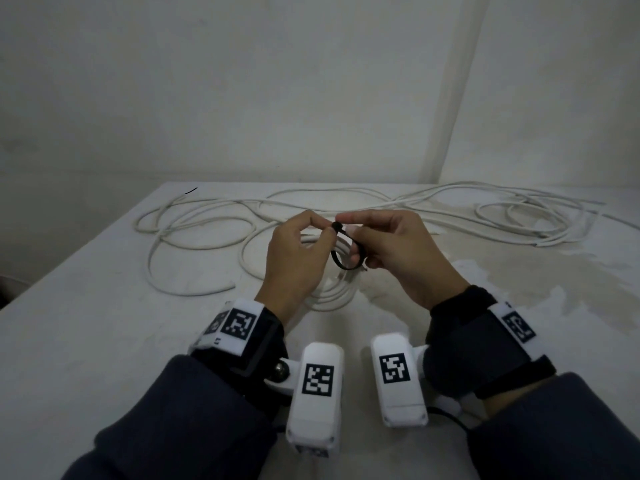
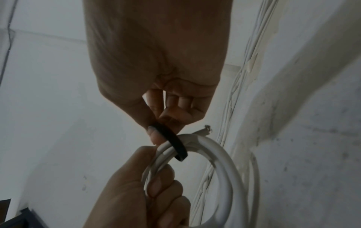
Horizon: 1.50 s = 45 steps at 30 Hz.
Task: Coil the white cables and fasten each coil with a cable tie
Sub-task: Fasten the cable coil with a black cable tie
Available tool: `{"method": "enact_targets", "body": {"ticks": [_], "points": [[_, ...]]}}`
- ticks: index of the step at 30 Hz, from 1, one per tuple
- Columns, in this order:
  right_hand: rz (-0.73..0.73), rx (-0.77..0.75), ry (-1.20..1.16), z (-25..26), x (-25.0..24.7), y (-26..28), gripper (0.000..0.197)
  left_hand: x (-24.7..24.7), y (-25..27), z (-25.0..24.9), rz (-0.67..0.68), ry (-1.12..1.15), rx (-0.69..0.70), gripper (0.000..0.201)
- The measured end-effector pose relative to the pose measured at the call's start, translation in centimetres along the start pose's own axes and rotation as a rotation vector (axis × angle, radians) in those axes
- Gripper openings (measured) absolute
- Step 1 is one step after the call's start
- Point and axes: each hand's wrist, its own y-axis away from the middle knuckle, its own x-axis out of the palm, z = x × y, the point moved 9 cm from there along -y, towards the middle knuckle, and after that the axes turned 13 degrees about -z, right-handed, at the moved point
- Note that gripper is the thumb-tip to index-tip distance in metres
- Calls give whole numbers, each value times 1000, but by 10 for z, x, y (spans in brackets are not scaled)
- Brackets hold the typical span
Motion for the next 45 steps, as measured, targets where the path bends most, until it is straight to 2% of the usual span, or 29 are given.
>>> {"method": "enact_targets", "body": {"ticks": [4,12,17,21,29,40,43,45], "points": [[-51,-15,-31,2,-7,-1,18,0,1,0,5,7,-10,18],[-46,-23,12,1,-5,-1,15,0,1,-6,11,-44,21,21],[-44,-15,4,1,-4,0,17,-1,2,-14,10,-70,79,9],[-48,2,-8,1,-4,0,21,3,5,-19,36,-107,129,8],[-23,41,-65,-2,-2,2,18,3,3,-13,44,-28,58,9],[-71,63,-133,-5,-6,-3,13,6,5,-17,83,22,62,23],[-72,40,-100,-3,-7,-2,10,6,5,-17,78,20,71,18],[-43,34,-68,0,-5,0,8,4,3,-11,46,34,25,17]]}}
